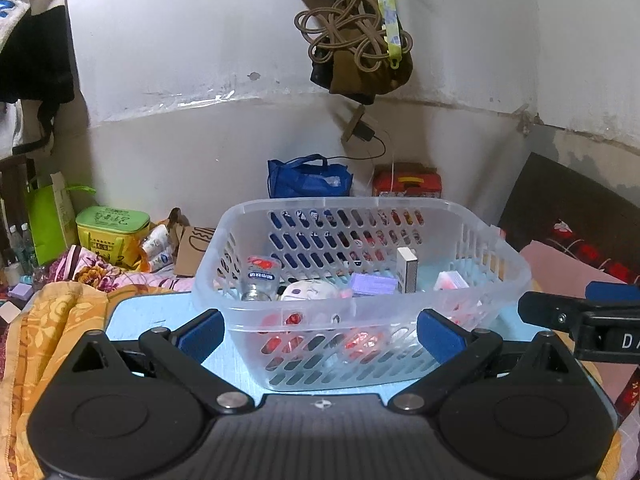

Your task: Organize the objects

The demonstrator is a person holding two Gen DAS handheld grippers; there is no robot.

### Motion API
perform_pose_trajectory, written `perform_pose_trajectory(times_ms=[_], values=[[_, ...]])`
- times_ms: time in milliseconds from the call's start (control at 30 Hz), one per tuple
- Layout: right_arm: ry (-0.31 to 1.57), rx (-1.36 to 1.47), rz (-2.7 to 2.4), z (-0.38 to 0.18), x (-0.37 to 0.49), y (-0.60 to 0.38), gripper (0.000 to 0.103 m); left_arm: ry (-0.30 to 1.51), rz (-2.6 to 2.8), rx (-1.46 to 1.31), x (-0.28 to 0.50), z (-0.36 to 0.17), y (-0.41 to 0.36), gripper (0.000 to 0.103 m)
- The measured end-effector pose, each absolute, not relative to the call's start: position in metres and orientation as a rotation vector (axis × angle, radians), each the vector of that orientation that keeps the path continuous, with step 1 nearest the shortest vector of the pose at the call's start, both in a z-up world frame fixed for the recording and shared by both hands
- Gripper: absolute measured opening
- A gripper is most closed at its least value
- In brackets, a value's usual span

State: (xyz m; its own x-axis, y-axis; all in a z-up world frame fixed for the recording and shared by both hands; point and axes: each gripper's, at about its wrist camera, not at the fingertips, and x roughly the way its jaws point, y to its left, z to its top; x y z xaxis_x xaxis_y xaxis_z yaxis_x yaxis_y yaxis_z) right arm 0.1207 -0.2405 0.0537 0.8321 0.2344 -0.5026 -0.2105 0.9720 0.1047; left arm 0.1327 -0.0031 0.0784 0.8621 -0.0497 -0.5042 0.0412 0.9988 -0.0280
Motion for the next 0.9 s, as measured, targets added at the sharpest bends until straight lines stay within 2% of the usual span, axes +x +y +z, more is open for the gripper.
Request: perform_pose_trajectory(times_ms=[900], values=[[0.517, 0.011, 0.237, 0.0443, 0.1210, -0.2418, 0.103, 0.523, -0.015, -0.003, 0.1354, 0.0740, -0.0102, 0.103]])
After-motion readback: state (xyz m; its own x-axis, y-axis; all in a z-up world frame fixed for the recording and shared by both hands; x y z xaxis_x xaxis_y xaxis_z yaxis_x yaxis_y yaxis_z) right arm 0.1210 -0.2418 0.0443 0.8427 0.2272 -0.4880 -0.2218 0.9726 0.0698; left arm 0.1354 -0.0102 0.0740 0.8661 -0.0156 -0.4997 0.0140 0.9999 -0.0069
